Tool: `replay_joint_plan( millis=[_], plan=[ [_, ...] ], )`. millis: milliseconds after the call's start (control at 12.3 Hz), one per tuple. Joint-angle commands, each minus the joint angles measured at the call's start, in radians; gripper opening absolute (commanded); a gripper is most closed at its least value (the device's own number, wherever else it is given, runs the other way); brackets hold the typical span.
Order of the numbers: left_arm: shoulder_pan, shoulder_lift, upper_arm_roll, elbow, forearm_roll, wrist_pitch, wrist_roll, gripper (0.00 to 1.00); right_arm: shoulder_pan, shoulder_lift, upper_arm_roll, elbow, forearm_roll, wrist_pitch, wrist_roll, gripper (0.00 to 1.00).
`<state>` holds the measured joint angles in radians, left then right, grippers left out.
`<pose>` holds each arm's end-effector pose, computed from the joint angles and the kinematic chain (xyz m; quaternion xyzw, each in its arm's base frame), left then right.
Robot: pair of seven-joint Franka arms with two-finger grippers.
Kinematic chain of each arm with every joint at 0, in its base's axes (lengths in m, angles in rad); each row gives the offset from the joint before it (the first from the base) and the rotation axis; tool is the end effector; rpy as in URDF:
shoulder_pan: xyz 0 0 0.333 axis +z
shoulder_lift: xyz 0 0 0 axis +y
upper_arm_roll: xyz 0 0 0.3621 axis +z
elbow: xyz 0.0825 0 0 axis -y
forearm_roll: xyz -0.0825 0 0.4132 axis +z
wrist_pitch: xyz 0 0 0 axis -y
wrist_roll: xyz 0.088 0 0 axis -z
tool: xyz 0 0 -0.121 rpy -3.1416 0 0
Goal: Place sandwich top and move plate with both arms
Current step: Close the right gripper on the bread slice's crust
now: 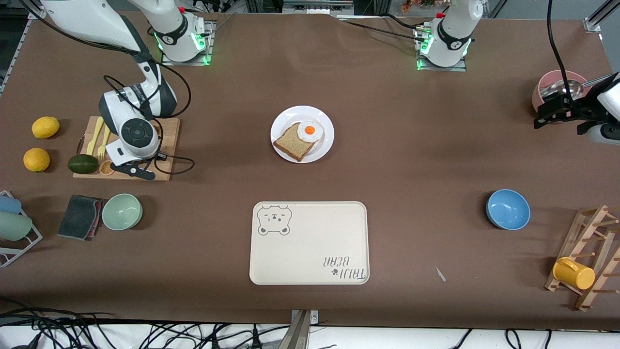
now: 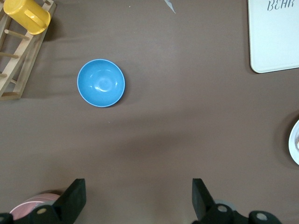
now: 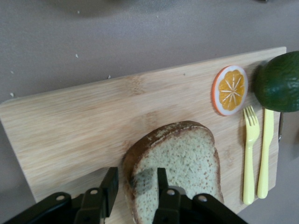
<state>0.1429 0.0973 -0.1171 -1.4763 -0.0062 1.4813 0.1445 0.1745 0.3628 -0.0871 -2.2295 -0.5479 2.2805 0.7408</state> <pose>0.6067 0.0187 0.6385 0.9971 -0.0594 -0.0449 0.0126 0.5426 0.0283 0.1947 0.9638 -0.1088 -0.0620 0.2354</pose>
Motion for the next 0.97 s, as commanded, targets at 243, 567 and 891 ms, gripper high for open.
replay_joint_plan(
  millis=[243, 567, 891],
  plan=[
    [-0.003, 0.005, 0.002, 0.017, 0.028, 0.007, 0.012, 1.00, -0.004, 0.005, -0.002, -0.024, -0.024, 0.025, 0.043, 0.24],
    [-0.005, 0.005, 0.001, 0.017, 0.026, 0.005, 0.009, 1.00, -0.006, 0.013, -0.002, -0.024, -0.024, 0.042, 0.051, 0.24],
    [-0.006, 0.005, -0.001, 0.013, 0.025, 0.004, 0.006, 1.00, -0.006, 0.021, -0.002, -0.024, -0.024, 0.039, 0.063, 0.00]
  ],
)
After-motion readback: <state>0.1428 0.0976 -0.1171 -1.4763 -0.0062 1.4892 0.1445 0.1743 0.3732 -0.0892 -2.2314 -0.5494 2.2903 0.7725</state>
